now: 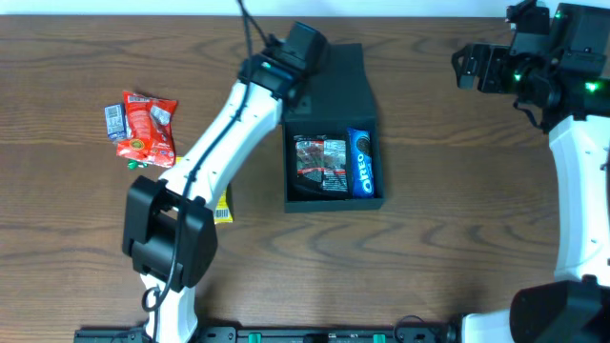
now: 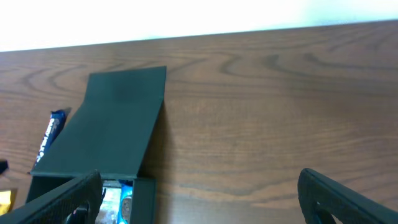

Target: Pack container

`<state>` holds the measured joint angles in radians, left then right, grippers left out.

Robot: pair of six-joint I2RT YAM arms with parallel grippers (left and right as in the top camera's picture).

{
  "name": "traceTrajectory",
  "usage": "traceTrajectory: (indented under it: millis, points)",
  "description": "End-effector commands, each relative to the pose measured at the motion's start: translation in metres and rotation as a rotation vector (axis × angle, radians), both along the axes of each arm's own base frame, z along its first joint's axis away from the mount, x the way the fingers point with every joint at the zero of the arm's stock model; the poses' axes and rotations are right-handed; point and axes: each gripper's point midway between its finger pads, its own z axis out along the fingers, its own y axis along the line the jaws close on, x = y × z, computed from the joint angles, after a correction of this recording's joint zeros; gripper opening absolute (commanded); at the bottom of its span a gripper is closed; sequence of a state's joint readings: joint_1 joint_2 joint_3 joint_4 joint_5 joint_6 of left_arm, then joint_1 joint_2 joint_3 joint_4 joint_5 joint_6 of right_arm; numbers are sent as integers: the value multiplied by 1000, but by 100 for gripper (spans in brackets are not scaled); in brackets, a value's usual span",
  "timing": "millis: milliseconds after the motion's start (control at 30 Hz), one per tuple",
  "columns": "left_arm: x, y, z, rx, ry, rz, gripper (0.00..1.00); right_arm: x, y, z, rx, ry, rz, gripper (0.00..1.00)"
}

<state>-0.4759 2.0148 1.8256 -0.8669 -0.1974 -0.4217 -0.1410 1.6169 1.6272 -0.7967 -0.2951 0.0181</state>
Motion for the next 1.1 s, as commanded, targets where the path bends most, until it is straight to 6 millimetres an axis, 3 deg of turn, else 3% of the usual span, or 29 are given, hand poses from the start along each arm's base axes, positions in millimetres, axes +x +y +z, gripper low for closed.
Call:
traceTrajectory:
  millis: [0,200,367,567,700,867,1067]
  points:
    - [15,29,-7,10,-14,123,62,-3,-3,-3,-9,14,-1,99]
    - [40,46,-41,25,10,72,73,-7,-2,-6,-5,35,0,99]
    - [48,52,-82,1,80,31,74,-10,-2,-9,-2,52,0,99]
    - [55,58,-112,-27,124,-21,74,-13,-1,-12,2,67,1,99]
    - [53,64,-128,-19,156,-17,72,-13,-1,-12,3,69,2,99]
    - [48,58,-146,-37,201,-66,70,-13,1,-12,7,70,3,99]
    - [49,57,-147,-28,200,-88,66,-13,1,-12,8,70,1,99]
